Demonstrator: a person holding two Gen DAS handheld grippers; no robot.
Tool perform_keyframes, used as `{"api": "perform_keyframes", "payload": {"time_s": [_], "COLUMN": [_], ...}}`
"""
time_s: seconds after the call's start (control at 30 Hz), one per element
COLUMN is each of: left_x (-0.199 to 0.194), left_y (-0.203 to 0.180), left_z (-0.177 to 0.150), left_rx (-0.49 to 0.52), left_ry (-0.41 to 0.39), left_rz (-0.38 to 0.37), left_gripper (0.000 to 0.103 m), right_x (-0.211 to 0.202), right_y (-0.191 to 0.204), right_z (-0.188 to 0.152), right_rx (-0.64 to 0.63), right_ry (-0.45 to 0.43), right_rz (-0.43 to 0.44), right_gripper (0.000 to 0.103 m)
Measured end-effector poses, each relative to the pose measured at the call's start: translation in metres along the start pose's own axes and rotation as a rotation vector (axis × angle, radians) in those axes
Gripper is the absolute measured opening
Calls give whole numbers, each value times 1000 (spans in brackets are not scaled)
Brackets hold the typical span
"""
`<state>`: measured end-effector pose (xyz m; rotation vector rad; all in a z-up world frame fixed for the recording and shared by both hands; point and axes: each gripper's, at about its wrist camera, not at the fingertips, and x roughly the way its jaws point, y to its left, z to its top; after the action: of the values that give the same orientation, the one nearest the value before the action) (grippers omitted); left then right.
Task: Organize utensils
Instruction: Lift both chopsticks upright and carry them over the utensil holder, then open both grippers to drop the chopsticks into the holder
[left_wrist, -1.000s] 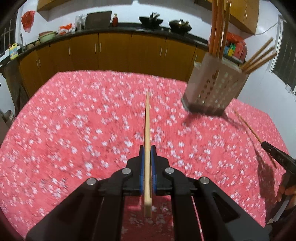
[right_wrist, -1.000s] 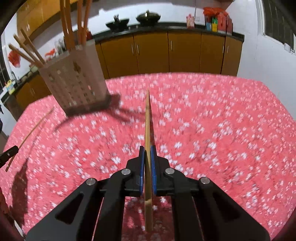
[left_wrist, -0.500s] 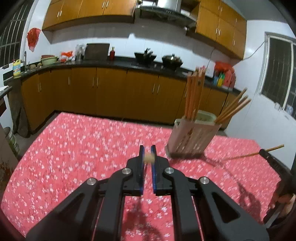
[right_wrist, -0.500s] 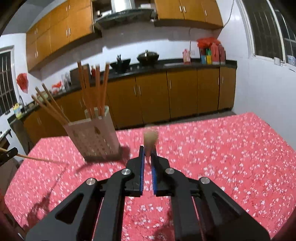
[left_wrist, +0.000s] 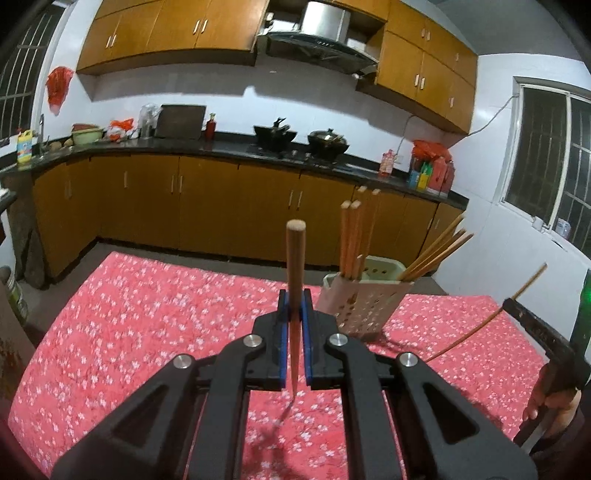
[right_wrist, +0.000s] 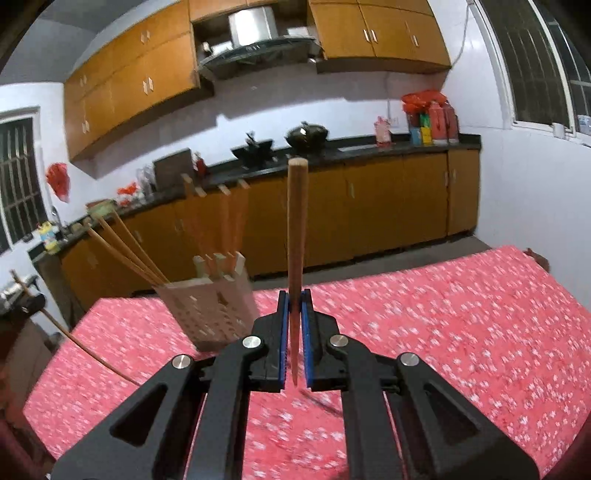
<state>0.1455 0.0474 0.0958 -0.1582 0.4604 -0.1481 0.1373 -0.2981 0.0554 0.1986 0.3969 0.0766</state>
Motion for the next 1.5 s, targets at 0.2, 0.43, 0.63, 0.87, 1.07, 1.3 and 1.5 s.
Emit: {"api": "perform_keyframes", "payload": {"time_s": [0.2, 0.43, 0.63, 0.87, 1.07, 1.3, 1.5], "left_x": [-12, -6, 15, 44, 57, 78, 71], "left_y": [-28, -61, -80, -81, -84, -88, -77], "left_z": [38, 85, 110, 113, 109, 102, 103], "left_rx": [55, 47, 29, -2, 10, 21, 3], "left_ry": [-88, -186, -248, -270, -284, -226, -248], "left_rz": [-62, -111, -92, -46, -36, -46, -35], "left_gripper": [7, 8, 8, 8, 7, 8, 33], "right_x": [-26, -32, -8, 23, 39, 54, 41], "right_y": [32, 71, 85, 81, 86, 88, 76], "right_z": [44, 80, 85, 81, 76, 73, 72], "right_rx": [-20, -74, -102, -106, -122, -128, -94], "right_ry": [-137, -274, -284, -228, -185, -121, -147], "right_rz": [121, 173, 158, 140, 139, 157, 159], "right_gripper": [7, 7, 7, 7, 7, 8, 41]}}
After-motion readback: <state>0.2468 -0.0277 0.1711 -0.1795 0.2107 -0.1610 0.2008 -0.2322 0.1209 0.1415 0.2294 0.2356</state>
